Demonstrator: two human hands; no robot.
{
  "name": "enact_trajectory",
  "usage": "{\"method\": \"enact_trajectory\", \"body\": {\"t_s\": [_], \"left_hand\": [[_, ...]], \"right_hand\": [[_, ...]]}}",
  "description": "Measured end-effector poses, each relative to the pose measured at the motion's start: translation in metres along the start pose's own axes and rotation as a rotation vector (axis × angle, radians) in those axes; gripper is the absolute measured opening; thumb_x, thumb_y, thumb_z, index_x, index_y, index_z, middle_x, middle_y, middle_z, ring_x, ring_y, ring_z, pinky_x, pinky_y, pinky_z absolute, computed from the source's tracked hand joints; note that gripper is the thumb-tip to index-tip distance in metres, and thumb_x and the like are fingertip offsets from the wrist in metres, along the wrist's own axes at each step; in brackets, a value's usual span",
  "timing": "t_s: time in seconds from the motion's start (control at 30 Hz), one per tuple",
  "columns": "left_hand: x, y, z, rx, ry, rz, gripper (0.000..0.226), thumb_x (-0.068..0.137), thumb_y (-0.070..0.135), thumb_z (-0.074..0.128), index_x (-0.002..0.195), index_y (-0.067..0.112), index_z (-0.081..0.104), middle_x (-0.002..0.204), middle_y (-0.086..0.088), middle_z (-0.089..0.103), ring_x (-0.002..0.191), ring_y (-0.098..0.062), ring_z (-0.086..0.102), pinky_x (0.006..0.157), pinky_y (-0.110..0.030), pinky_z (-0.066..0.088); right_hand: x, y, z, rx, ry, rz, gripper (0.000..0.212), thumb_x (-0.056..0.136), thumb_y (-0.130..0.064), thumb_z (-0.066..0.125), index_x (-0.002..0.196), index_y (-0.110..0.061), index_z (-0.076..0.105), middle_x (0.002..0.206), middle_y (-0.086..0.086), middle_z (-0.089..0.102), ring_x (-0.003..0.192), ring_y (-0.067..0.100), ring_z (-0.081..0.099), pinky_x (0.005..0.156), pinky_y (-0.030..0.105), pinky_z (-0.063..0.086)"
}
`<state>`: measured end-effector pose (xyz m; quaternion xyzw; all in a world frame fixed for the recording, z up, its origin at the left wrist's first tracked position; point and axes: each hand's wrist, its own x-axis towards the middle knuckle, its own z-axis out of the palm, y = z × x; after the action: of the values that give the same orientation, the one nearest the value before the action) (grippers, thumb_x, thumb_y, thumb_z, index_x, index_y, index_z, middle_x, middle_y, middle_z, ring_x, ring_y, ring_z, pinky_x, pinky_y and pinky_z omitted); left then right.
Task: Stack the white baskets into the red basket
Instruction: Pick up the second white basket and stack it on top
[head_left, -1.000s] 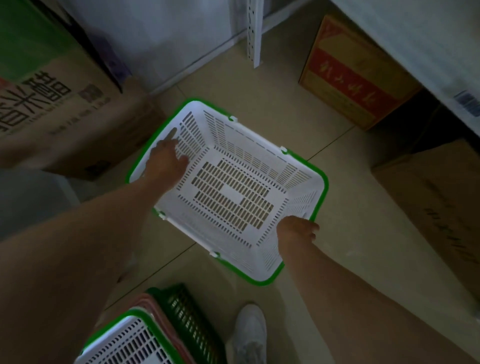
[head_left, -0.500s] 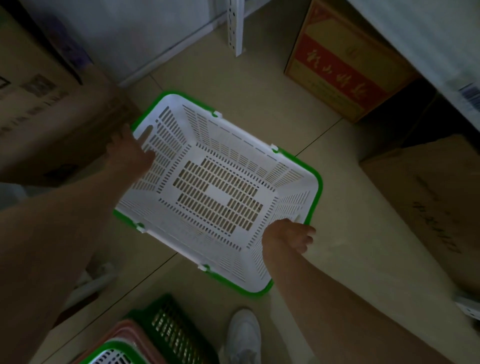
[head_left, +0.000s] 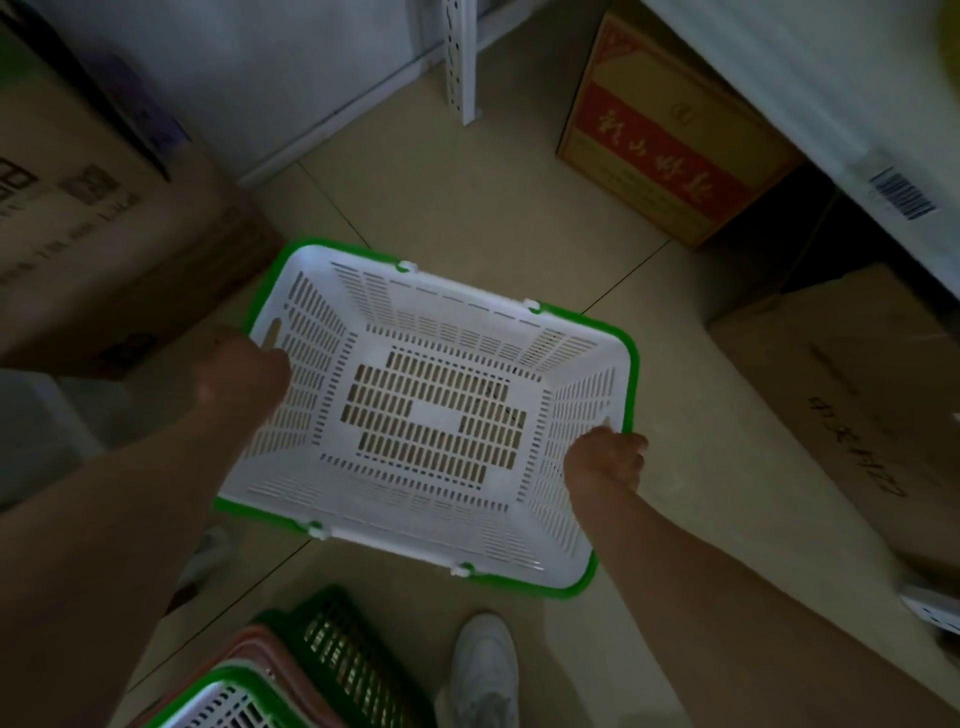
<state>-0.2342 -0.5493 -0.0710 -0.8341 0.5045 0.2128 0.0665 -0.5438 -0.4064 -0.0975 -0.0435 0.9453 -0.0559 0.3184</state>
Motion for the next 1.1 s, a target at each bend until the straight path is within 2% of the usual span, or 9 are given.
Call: {"method": "enact_trajectory", "body": {"t_s": [0.13, 0.23, 0.33, 0.47, 0.73, 0.83, 0.9, 1.0, 1.1], "left_hand": [[-0.022, -0.013, 0.004, 0.077, -0.028, -0.041, 0.045, 0.097, 0.023, 0.044, 0.130, -0.008, 0.048, 0.127, -0.032, 0.055, 0.115, -0.049, 0.055, 0.093, -0.051, 0.047], [-0.040, -0.016, 0.002, -0.047, -0.047, -0.115, 0.039, 0.094, 0.015, 0.043, 0.119, -0.013, 0.056, 0.121, -0.034, 0.059, 0.113, -0.052, 0.056, 0.090, -0.053, 0.046], [-0.063, -0.015, -0.005, -0.087, -0.028, -0.145, 0.041, 0.096, 0.021, 0.043, 0.118, -0.011, 0.053, 0.118, -0.032, 0.060, 0.107, -0.050, 0.060, 0.080, -0.049, 0.048], [-0.099, -0.010, -0.019, -0.167, -0.028, -0.176, 0.043, 0.097, 0.023, 0.044, 0.124, -0.009, 0.050, 0.124, -0.031, 0.058, 0.112, -0.048, 0.058, 0.092, -0.051, 0.051], [-0.167, 0.003, -0.051, -0.363, 0.001, -0.255, 0.045, 0.097, 0.035, 0.042, 0.119, -0.003, 0.055, 0.120, -0.025, 0.062, 0.107, -0.044, 0.062, 0.092, -0.051, 0.052], [-0.186, 0.004, -0.065, -0.400, 0.036, -0.258, 0.051, 0.095, 0.044, 0.042, 0.115, -0.001, 0.057, 0.112, -0.022, 0.066, 0.098, -0.041, 0.066, 0.086, -0.049, 0.055], [-0.200, 0.001, -0.074, -0.431, 0.070, -0.276, 0.053, 0.094, 0.048, 0.043, 0.112, 0.001, 0.058, 0.102, -0.017, 0.066, 0.085, -0.036, 0.065, 0.074, -0.041, 0.055], [-0.223, -0.007, -0.087, -0.488, 0.093, -0.303, 0.048, 0.092, 0.049, 0.045, 0.107, 0.005, 0.059, 0.093, -0.014, 0.065, 0.069, -0.028, 0.061, 0.060, -0.035, 0.051], [-0.246, -0.016, -0.102, -0.520, 0.118, -0.316, 0.047, 0.091, 0.047, 0.046, 0.106, 0.006, 0.060, 0.085, -0.010, 0.064, 0.066, -0.028, 0.063, 0.057, -0.033, 0.053]], "right_hand": [[0.007, -0.001, -0.017, -0.001, 0.058, -0.092, 0.049, 0.103, -0.032, 0.029, 0.137, 0.002, 0.033, 0.137, 0.024, 0.048, 0.121, 0.038, 0.050, 0.100, 0.047, 0.039], [0.007, -0.005, -0.037, -0.009, 0.100, -0.174, 0.048, 0.102, -0.034, 0.027, 0.132, 0.002, 0.038, 0.130, 0.024, 0.054, 0.114, 0.038, 0.056, 0.094, 0.045, 0.044], [0.011, -0.009, -0.062, -0.032, 0.129, -0.284, 0.047, 0.102, -0.036, 0.026, 0.129, 0.001, 0.039, 0.126, 0.023, 0.056, 0.110, 0.037, 0.058, 0.090, 0.043, 0.045], [0.011, -0.020, -0.101, -0.076, 0.199, -0.421, 0.051, 0.102, -0.036, 0.027, 0.133, 0.003, 0.037, 0.128, 0.024, 0.055, 0.112, 0.038, 0.057, 0.089, 0.042, 0.045], [-0.011, -0.031, -0.186, -0.102, 0.254, -0.571, 0.052, 0.102, -0.037, 0.025, 0.133, 0.003, 0.038, 0.123, 0.024, 0.058, 0.106, 0.039, 0.060, 0.088, 0.047, 0.049], [-0.023, -0.027, -0.213, -0.104, 0.245, -0.610, 0.051, 0.102, -0.039, 0.025, 0.130, 0.001, 0.038, 0.117, 0.024, 0.060, 0.099, 0.040, 0.062, 0.083, 0.050, 0.053], [-0.029, -0.026, -0.227, -0.100, 0.259, -0.649, 0.049, 0.101, -0.039, 0.024, 0.127, 0.000, 0.040, 0.116, 0.023, 0.059, 0.097, 0.039, 0.062, 0.077, 0.043, 0.052], [-0.042, -0.025, -0.247, -0.084, 0.316, -0.707, 0.046, 0.102, -0.038, 0.026, 0.123, -0.001, 0.043, 0.116, 0.022, 0.059, 0.097, 0.037, 0.062, 0.066, 0.035, 0.039], [-0.060, -0.026, -0.264, -0.071, 0.360, -0.771, 0.049, 0.102, -0.036, 0.028, 0.131, 0.002, 0.040, 0.119, 0.024, 0.060, 0.100, 0.038, 0.062, 0.069, 0.036, 0.038]]}}
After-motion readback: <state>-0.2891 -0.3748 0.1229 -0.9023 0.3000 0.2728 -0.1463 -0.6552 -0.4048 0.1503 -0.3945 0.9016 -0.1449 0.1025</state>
